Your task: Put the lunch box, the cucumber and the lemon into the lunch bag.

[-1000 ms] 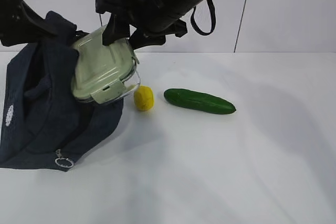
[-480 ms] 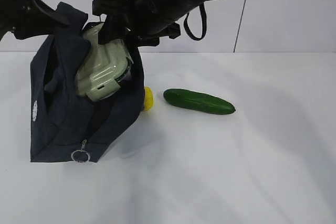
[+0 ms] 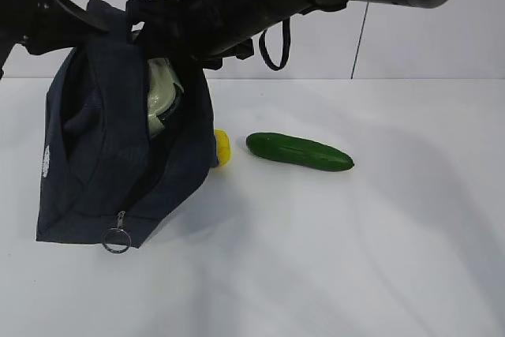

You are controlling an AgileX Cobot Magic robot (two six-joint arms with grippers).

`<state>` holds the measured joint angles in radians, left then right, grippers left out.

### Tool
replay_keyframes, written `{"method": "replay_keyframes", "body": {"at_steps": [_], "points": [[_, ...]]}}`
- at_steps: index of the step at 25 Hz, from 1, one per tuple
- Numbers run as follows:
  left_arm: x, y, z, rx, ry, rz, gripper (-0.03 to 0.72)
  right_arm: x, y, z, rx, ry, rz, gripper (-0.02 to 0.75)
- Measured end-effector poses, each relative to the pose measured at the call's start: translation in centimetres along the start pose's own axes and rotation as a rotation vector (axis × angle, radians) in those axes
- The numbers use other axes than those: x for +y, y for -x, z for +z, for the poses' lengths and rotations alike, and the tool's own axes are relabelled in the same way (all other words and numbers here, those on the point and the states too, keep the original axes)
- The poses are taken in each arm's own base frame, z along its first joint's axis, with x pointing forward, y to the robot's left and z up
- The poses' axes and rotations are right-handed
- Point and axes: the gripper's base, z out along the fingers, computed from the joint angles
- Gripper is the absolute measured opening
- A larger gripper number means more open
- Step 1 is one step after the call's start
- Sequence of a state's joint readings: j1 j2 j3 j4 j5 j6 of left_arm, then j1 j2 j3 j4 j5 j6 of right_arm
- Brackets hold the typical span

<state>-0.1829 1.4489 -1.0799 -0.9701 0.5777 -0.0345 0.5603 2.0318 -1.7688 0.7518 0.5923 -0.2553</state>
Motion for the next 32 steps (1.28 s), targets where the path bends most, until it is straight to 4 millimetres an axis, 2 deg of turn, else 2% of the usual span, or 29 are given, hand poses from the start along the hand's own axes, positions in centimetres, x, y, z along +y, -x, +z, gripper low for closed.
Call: {"method": "replay_keyframes", "body": {"at_steps": [11, 25, 32], "points": [[0.3, 0.1, 0.4, 0.000, 0.009, 0.007, 0.027, 0.3, -2.4, 3.6, 0.063, 0.032, 0.015, 0.389], [1.3, 0.2, 1.3, 0.015, 0.071, 0.061, 0.027, 0.4, -2.6, 4.0, 0.063, 0.063, 0.066, 0.389], [1.3, 0.3, 1.3, 0.011, 0.075, 0.069, 0.027, 0.1, -3.0, 4.9, 0.064, 0.095, 0.120, 0.389]]}}
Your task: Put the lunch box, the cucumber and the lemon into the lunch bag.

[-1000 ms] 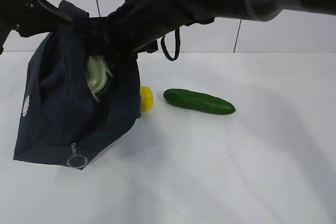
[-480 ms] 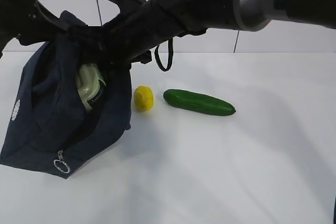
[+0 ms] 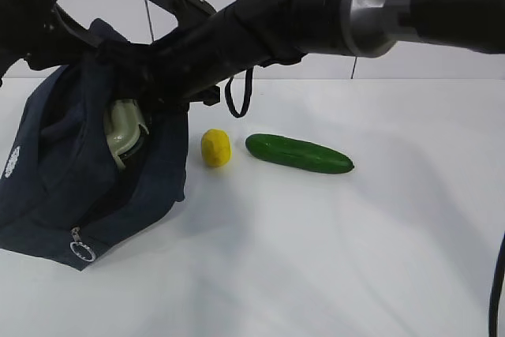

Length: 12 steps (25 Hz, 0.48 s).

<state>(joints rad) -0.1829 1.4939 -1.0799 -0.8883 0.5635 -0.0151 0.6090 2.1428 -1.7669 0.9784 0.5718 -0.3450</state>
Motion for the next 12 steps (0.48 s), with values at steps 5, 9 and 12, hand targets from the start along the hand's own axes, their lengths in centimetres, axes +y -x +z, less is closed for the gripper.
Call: {"method": "replay_keyframes", "body": {"at_steps": [5, 9, 12], "points": [[0.01, 0.01, 0.00, -0.001, 0.001, 0.003, 0.027, -0.06, 0.02, 0.27, -0.013, 0.017, -0.025, 0.390], [0.01, 0.01, 0.00, -0.001, 0.001, 0.003, 0.027, -0.13, 0.04, 0.35, -0.018, 0.016, -0.064, 0.418], [0.01, 0.01, 0.00, -0.001, 0.001, 0.003, 0.027, -0.11, 0.05, 0.40, -0.023, 0.023, -0.078, 0.435]]}}
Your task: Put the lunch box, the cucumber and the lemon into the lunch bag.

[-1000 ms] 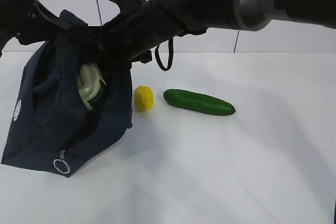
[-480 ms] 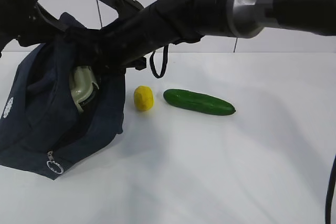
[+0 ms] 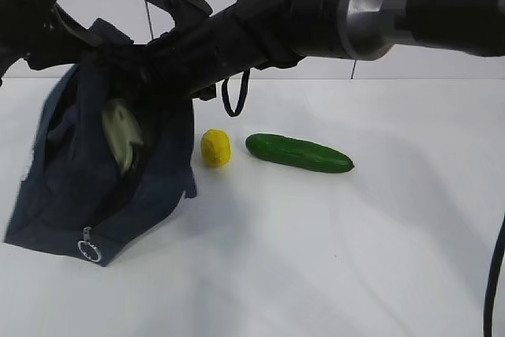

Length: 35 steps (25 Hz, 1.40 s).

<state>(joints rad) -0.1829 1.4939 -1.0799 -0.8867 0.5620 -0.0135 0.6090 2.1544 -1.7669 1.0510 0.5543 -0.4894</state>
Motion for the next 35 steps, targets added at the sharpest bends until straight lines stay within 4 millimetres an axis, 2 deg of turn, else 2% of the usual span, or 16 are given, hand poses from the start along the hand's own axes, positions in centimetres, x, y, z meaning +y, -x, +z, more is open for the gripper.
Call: {"method": "replay_keyframes", "body": {"at_steps": [8, 11, 15, 20, 25, 35], "points": [[0.2, 0.0, 0.2, 0.005, 0.006, -0.001, 0.027, 0.0, -0.1, -0.2, 0.029, 0.026, -0.022, 0.435], [0.7, 0.4, -0.1, 0.011, 0.016, -0.017, 0.027, -0.3, 0.1, -0.9, 0.056, 0.045, -0.018, 0.436], [1.6, 1.2, -0.5, 0.000, 0.030, -0.043, 0.026, -0.5, 1.6, -3.6, 0.072, 0.080, -0.017, 0.436], [1.8, 1.3, -0.6, 0.003, 0.039, -0.036, 0.026, -0.6, 3.5, -7.6, 0.059, 0.091, -0.047, 0.435], [1.8, 1.3, -0.6, 0.005, 0.041, -0.031, 0.025, -2.0, 4.1, -10.8, 0.123, -0.021, -0.167, 0.435], [1.8, 1.3, -0.6, 0.009, 0.041, -0.016, 0.025, -6.4, 2.8, -12.8, 0.402, -0.380, -0.446, 0.435]]}}
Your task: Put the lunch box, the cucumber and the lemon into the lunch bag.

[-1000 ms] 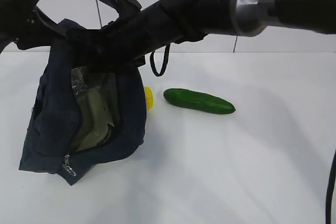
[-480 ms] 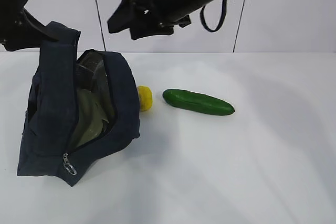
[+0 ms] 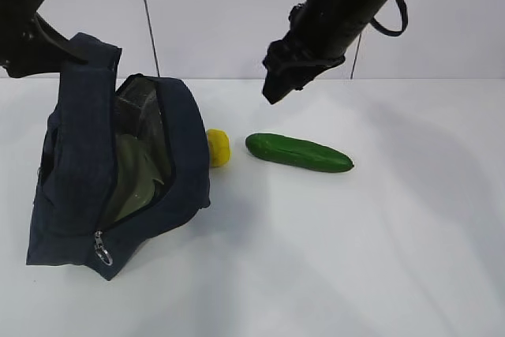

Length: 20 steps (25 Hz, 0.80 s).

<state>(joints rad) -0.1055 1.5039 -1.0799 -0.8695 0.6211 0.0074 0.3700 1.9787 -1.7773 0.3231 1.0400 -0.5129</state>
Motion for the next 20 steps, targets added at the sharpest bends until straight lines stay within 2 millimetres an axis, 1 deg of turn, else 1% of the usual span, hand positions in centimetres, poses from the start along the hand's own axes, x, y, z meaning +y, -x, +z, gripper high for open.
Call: {"method": "replay_keyframes", "body": {"at_steps": [3, 6, 9, 13, 14, 20], "points": [[0.0, 0.0, 0.0, 0.000, 0.000, 0.002, 0.025, -0.9, -0.5, -0.1, 0.057, -0.101, -0.070, 0.436], [0.0, 0.0, 0.0, 0.002, 0.000, 0.004, 0.025, -1.6, -0.8, 0.2, 0.097, -0.154, -0.129, 0.438], [0.0, -0.1, 0.0, 0.008, 0.000, 0.004, 0.025, -2.2, -1.2, 1.4, 0.153, -0.177, -0.185, 0.475], [0.0, -0.1, 0.0, 0.011, 0.000, 0.004, 0.025, -3.1, -1.8, 3.4, 0.220, -0.195, -0.233, 0.580], [0.0, -0.1, 0.0, 0.013, 0.000, 0.004, 0.025, -3.2, -2.0, 3.8, 0.232, -0.193, -0.242, 0.592], [0.0, -0.2, 0.0, 0.018, -0.001, 0.002, 0.025, -3.7, -2.8, 6.6, 0.284, -0.161, -0.290, 0.605]]}}
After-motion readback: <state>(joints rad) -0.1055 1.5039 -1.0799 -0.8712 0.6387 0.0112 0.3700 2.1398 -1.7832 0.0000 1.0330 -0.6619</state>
